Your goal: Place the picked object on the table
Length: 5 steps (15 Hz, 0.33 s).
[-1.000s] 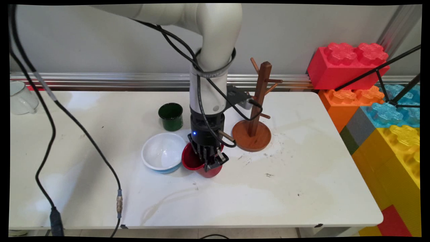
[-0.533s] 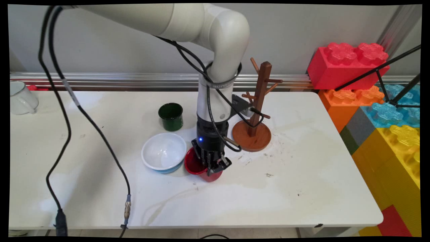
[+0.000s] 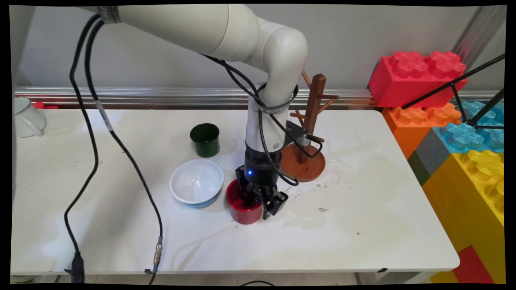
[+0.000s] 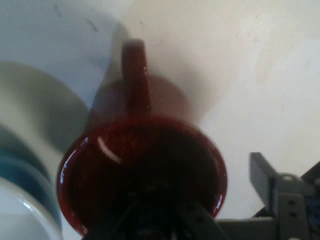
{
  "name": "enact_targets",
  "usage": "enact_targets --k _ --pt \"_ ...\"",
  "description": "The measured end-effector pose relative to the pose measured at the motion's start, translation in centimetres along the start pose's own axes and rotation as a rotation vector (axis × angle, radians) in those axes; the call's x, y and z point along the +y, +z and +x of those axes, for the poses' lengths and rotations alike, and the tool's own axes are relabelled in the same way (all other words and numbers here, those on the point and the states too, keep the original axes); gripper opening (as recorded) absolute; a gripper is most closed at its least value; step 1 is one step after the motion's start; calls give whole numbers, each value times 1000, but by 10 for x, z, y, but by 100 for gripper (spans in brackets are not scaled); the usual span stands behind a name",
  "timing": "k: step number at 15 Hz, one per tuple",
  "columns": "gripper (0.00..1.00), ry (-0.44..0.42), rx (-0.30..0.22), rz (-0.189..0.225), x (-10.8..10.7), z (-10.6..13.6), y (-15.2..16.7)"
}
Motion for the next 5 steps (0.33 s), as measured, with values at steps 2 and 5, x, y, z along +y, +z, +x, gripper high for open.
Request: enact_targets --k 2,5 --pt "100 -6 4 -4 1 2 3" --pt "100 -9 14 -7 1 4 4"
